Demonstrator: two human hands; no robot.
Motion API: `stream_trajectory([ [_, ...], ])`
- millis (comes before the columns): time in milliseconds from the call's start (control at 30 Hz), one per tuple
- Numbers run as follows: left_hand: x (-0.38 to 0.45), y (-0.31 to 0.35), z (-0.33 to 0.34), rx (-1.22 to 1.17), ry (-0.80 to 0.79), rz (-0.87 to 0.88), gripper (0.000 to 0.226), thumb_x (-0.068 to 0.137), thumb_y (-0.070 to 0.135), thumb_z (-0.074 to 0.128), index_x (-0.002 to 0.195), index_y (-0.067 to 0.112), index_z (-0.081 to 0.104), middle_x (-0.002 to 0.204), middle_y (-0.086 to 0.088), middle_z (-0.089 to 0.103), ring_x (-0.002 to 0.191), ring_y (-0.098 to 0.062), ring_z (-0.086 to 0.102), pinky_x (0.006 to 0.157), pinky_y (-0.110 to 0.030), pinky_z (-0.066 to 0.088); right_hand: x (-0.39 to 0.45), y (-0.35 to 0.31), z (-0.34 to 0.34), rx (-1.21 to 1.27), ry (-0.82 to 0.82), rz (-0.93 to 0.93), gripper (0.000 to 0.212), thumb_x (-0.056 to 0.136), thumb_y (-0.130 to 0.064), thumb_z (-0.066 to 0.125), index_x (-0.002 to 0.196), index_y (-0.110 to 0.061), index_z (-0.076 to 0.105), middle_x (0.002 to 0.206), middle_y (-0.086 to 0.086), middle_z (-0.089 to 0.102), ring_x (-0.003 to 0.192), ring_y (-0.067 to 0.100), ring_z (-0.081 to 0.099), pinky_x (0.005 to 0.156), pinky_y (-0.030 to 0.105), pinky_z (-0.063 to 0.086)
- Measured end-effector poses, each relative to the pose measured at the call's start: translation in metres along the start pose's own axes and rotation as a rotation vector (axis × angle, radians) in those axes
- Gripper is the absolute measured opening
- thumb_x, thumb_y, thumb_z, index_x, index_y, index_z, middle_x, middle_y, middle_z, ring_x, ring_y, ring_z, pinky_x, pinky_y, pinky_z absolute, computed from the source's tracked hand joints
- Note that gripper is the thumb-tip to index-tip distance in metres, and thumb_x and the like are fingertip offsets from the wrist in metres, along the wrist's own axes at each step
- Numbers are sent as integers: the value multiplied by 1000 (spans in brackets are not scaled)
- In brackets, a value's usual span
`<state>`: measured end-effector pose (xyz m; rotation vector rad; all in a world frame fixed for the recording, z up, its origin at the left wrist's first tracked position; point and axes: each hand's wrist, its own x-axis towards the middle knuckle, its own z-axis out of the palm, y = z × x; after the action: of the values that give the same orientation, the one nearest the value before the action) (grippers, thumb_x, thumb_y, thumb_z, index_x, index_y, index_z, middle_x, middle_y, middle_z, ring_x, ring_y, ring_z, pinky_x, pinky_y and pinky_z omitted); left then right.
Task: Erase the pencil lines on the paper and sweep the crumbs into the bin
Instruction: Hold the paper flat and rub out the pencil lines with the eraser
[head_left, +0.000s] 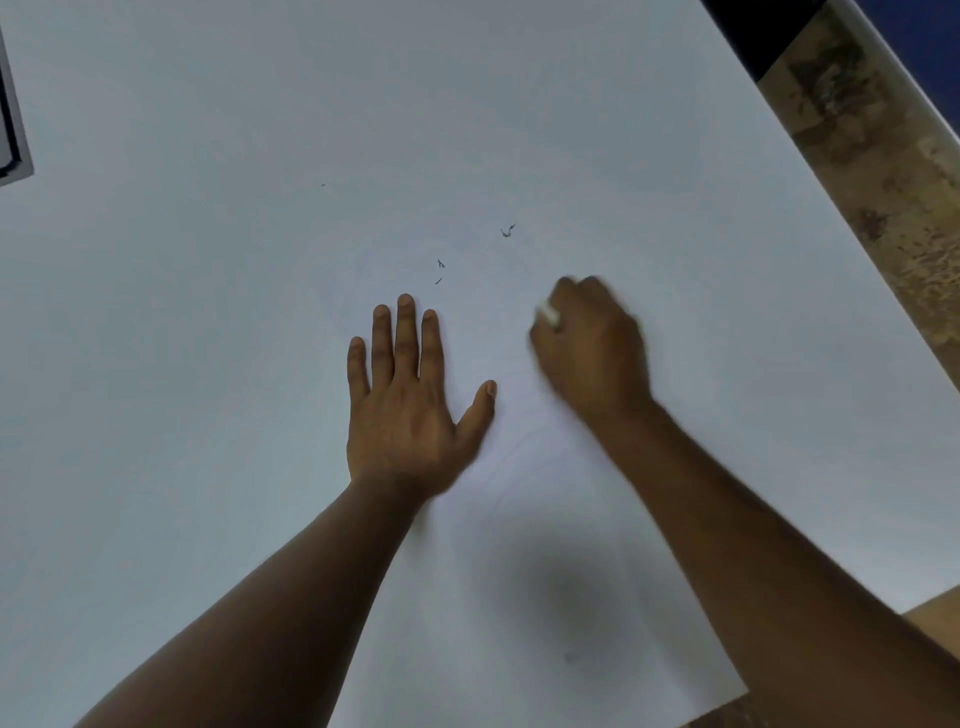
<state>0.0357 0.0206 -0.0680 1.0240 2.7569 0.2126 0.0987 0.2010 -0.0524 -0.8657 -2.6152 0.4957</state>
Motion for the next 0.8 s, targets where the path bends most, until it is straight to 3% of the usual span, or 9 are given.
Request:
stream_trajectory([
  [200,0,0,-2,0,-7,-6,91,99,72,17,165,13,2,173,-8,-12,158,-24,-19,128,-51,-4,23,35,-19,215,-108,53,21,86,-19,67,72,-10,54,72,3,52,65,18,48,60,30,39],
  [333,0,0,1,3,16,3,91,99,72,19,165,12,5,173,-9,-8,159,-25,-15,128,-51,-2,8,9,-18,260,-181,-80,16,84,-18,68,75,-12,56,75,0,50,64,16,47,60,28,37],
  [433,1,-1,1,8,18,-1,90,99,72,19,165,12,6,173,-9,-6,159,-26,-13,129,-51,-1,-1,-2,-11,174,-271,-186,21,84,-15,62,72,-16,45,72,1,46,58,21,45,55,31,40],
  [533,1,-1,2,17,14,0,90,99,71,19,165,12,4,173,-9,-8,159,-25,-15,128,-52,-1,11,7,-9,30,-179,-163,15,84,-15,61,74,-10,50,73,11,53,58,32,49,53,34,41],
  [600,0,0,1,7,21,3,90,99,70,21,165,12,5,173,-9,-7,159,-25,-14,128,-52,-1,23,16,-12,-16,-121,-69,15,84,-14,59,73,-7,50,73,13,54,58,29,46,53,32,36],
  [667,0,0,2,8,30,2,89,99,70,21,165,12,7,174,-9,-6,159,-26,-13,128,-51,-1,30,20,-13,12,-129,-4,18,84,-12,56,70,-8,45,70,10,52,59,26,46,54,32,37],
  [800,0,-1,2,8,26,2,90,99,71,21,165,12,5,173,-9,-7,159,-25,-15,129,-51,-2,12,7,-15,128,-112,17,16,81,-15,61,71,-8,51,71,9,57,63,28,53,57,34,42],
])
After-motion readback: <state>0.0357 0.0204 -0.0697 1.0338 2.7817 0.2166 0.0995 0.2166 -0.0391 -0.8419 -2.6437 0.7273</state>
